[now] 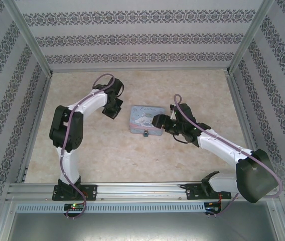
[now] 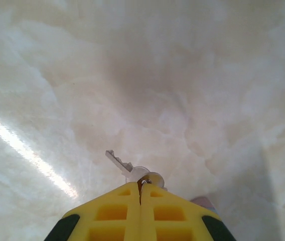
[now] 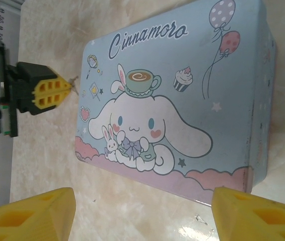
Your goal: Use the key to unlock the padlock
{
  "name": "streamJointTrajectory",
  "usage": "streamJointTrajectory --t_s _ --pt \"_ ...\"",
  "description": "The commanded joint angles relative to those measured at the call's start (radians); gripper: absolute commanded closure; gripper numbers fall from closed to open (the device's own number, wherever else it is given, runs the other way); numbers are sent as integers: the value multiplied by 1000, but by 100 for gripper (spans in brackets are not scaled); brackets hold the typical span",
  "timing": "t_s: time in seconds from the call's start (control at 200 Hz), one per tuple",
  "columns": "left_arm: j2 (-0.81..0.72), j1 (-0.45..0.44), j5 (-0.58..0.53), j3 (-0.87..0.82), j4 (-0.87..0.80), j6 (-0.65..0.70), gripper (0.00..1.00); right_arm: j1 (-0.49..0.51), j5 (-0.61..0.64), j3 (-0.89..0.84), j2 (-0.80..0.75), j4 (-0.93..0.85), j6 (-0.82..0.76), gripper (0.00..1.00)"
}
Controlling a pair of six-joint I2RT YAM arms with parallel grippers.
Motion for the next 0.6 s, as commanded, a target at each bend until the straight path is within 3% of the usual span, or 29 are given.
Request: streamJointTrajectory --t_s 0.0,0.595 --pt "-54 13 -14 -38 56 110 100 15 12 -3 7 22 16 28" --pt "-260 -10 266 -244 561 174 100 18 -2 4 13 168 103 29"
